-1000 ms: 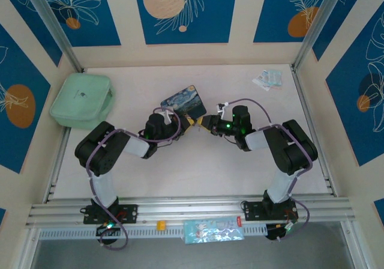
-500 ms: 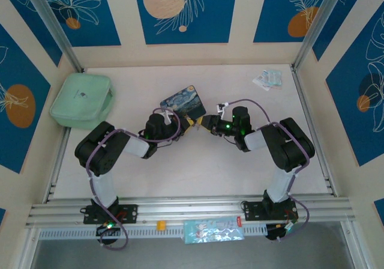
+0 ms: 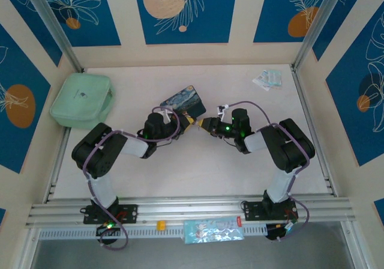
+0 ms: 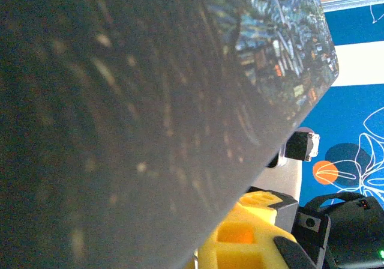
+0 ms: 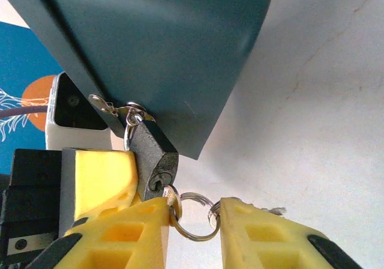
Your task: Unlock a padlock with a key
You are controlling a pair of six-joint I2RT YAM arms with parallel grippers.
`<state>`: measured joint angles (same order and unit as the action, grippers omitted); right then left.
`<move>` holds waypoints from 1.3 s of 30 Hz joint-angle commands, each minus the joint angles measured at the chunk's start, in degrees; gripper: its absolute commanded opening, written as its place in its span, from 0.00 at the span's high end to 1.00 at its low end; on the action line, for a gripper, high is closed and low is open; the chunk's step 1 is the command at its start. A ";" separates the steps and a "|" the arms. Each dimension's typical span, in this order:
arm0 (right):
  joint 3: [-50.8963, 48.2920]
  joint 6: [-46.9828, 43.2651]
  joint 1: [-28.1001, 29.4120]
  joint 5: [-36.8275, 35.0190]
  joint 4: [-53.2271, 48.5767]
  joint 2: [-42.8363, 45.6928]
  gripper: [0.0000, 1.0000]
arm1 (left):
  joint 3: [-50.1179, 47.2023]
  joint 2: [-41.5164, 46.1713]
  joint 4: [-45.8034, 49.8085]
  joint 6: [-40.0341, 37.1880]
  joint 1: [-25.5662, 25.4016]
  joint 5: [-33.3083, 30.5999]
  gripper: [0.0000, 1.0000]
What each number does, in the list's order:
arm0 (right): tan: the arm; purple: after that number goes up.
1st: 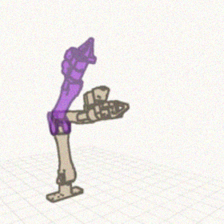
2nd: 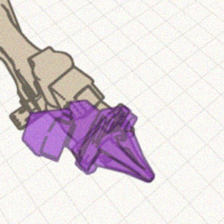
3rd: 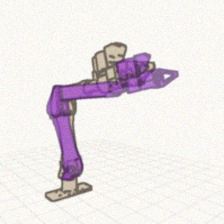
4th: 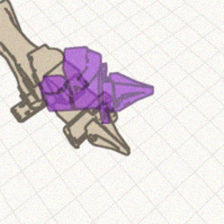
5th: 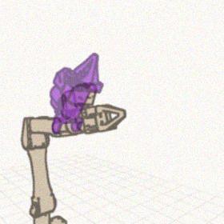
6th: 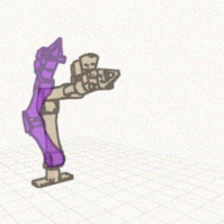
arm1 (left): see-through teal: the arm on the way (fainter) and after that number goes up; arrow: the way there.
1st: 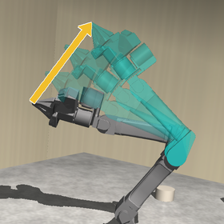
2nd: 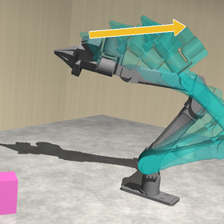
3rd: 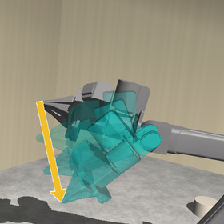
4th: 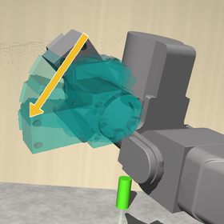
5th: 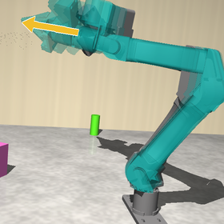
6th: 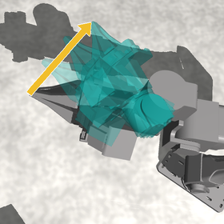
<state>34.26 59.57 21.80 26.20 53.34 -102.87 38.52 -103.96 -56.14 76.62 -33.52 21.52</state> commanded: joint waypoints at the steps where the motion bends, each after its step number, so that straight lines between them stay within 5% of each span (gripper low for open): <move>1: 0.44 1.64 0.43 0.84 3.60 -1.23 0.77 | 0.06 2.03 -3.25 0.37 -0.67 1.16 1.00; 13: 1.53 7.20 0.97 2.50 10.81 -4.84 0.81 | -0.68 1.68 -3.90 0.64 -1.11 1.16 1.00; 26: 2.46 14.30 1.36 3.23 11.10 -4.70 1.00 | 0.49 -0.68 -6.90 -0.08 -1.20 2.74 1.00; 32: 5.66 31.42 -0.67 6.12 11.44 -6.09 1.00 | -1.56 -5.64 -24.53 1.29 -0.68 6.91 1.00; 39: 8.29 66.85 -1.16 7.83 27.03 -15.80 1.00 | -2.28 -3.65 -24.54 -6.62 -0.94 12.10 1.00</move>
<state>40.05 104.73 20.01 35.29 72.77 -114.63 36.60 -109.49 -73.14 73.82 -32.21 21.39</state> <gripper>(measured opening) 0.051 0.046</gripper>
